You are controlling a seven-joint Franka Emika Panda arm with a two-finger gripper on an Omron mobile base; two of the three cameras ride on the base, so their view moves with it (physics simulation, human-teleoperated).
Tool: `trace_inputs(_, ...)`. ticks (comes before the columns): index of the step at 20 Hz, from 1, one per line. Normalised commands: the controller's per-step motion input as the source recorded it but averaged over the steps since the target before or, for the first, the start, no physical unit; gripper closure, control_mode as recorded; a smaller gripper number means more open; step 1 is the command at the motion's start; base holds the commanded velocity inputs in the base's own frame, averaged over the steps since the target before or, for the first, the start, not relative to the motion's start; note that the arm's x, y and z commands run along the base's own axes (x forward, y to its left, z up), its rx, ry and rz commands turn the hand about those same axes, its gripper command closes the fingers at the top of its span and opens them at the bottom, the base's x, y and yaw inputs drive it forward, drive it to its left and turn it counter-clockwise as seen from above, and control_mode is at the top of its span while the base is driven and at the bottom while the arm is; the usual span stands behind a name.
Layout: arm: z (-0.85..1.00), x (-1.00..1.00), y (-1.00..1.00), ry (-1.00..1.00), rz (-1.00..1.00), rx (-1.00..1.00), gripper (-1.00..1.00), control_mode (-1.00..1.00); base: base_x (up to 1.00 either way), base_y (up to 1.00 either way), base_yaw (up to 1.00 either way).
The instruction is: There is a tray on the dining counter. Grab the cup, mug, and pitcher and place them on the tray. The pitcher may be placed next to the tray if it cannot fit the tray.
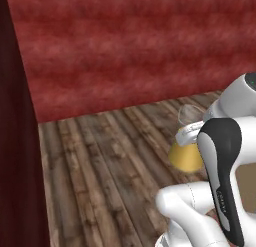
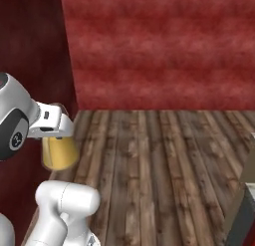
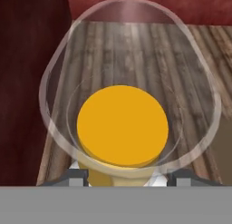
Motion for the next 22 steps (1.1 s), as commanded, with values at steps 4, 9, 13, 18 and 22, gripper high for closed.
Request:
trace_inputs(4,0.0,0.0,0.0,0.0,0.0,0.0,1.0,1.0,1.0,0.09,-0.21)
trace_inputs(9,0.0,0.0,0.0,0.0,0.0,0.0,1.0,1.0,1.0,0.13,-0.27)
trace_inputs(13,0.0,0.0,0.0,0.0,0.0,0.0,1.0,1.0,1.0,0.13,-0.36)
trace_inputs(18,0.0,0.0,0.0,0.0,0.0,0.0,1.0,1.0,0.99,0.07,-0.47)
trace_inputs(22,0.0,0.0,0.0,0.0,0.0,0.0,1.0,1.0,0.97,0.07,-0.49)
